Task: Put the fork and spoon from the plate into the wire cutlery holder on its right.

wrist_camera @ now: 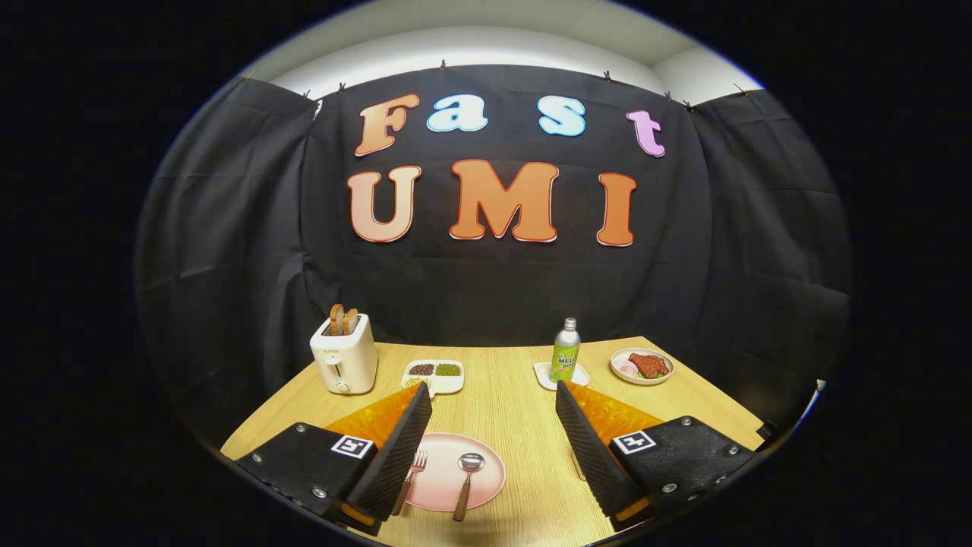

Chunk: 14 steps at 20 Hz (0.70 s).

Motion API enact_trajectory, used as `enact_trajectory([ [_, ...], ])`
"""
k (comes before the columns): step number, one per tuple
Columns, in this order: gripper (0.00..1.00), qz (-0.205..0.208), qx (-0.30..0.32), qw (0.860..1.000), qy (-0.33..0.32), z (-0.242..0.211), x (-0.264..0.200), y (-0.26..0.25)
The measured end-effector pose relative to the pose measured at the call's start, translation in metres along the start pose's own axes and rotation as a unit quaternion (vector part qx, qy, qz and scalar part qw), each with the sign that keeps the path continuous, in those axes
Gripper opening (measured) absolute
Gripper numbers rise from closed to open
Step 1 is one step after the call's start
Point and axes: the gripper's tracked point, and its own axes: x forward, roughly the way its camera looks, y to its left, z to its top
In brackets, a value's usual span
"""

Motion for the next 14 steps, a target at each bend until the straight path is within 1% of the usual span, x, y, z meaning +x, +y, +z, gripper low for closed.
enact_trajectory([
  [6, 0.98, 0.013, -0.004, 0.999, 0.029, -0.037, 0.013, 0.013],
  [9, 0.99, 0.022, -0.002, 0.998, 0.057, -0.067, 0.022, 0.022],
  [14, 0.99, 0.031, -0.023, 0.994, 0.105, -0.123, 0.033, 0.034],
])
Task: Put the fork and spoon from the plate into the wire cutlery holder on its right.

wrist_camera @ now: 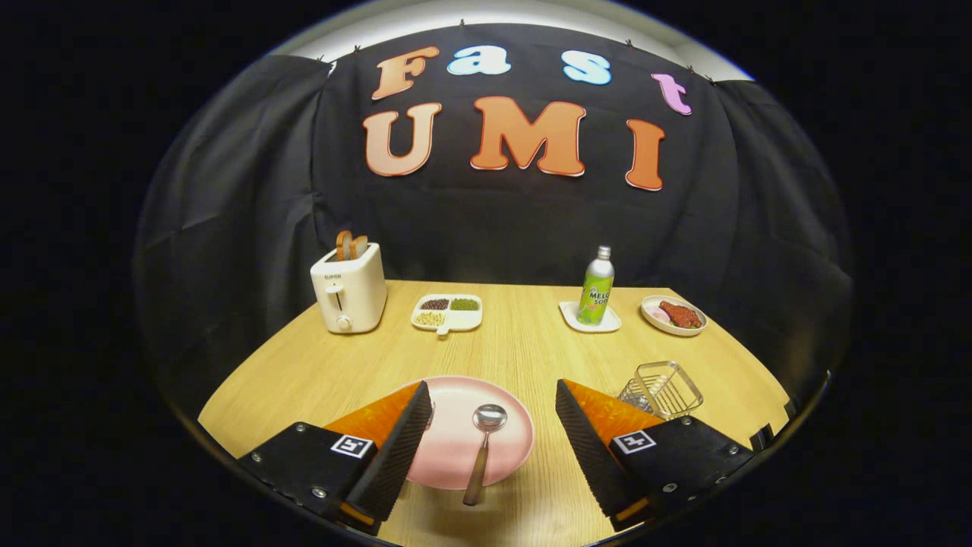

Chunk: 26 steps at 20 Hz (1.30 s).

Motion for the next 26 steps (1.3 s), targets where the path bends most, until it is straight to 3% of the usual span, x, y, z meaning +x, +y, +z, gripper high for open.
enact_trajectory([
  [4, 0.95, 0.007, -0.002, 0.999, 0.045, -0.038, 0.017, 0.008],
  [6, 0.89, 0.011, -0.005, 0.998, 0.062, -0.052, 0.025, 0.009],
  [15, 0.46, 0.005, -0.007, 0.992, 0.127, -0.096, 0.046, 0.011],
  [22, 0.26, -0.001, -0.007, 0.987, 0.159, -0.111, 0.049, 0.01],
  [26, 0.09, -0.019, 0.006, 0.986, 0.167, -0.109, 0.052, 0.004],
])
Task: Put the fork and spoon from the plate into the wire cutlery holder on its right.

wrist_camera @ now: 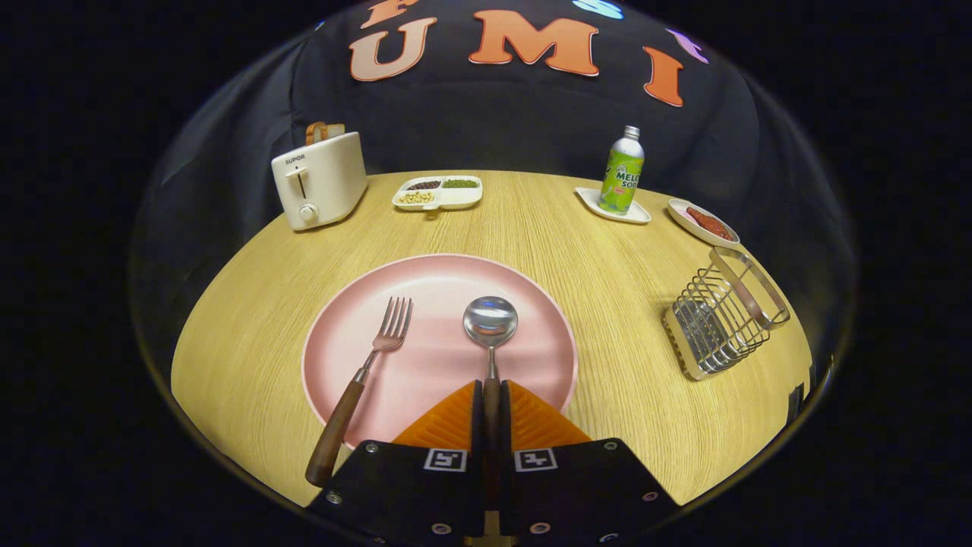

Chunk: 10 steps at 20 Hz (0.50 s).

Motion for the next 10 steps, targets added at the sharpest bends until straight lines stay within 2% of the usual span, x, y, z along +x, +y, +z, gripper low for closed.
enact_trajectory([
  [1, 0.05, -0.005, -0.002, 1.0, 0.003, 0.001, -0.001, -0.004],
  [8, 0.04, 0.018, 0.002, 1.0, 0.0, 0.028, -0.026, -0.01],
  [10, 0.04, 0.012, -0.008, 1.0, -0.002, 0.039, -0.034, -0.02],
])
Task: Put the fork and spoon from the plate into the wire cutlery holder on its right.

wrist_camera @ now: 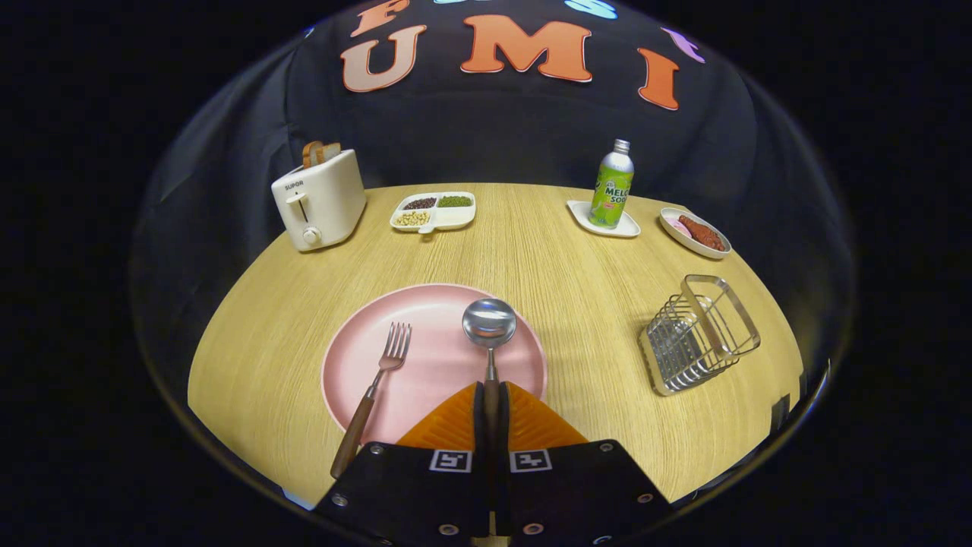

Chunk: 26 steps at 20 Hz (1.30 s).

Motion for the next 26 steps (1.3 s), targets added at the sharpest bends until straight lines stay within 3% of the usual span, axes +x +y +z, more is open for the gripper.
enact_trajectory([
  [12, 0.04, -0.038, -0.013, 0.999, -0.013, 0.062, -0.047, -0.088],
  [26, 0.04, -0.045, -0.045, 0.99, 0.128, 0.037, -0.071, -0.174],
])
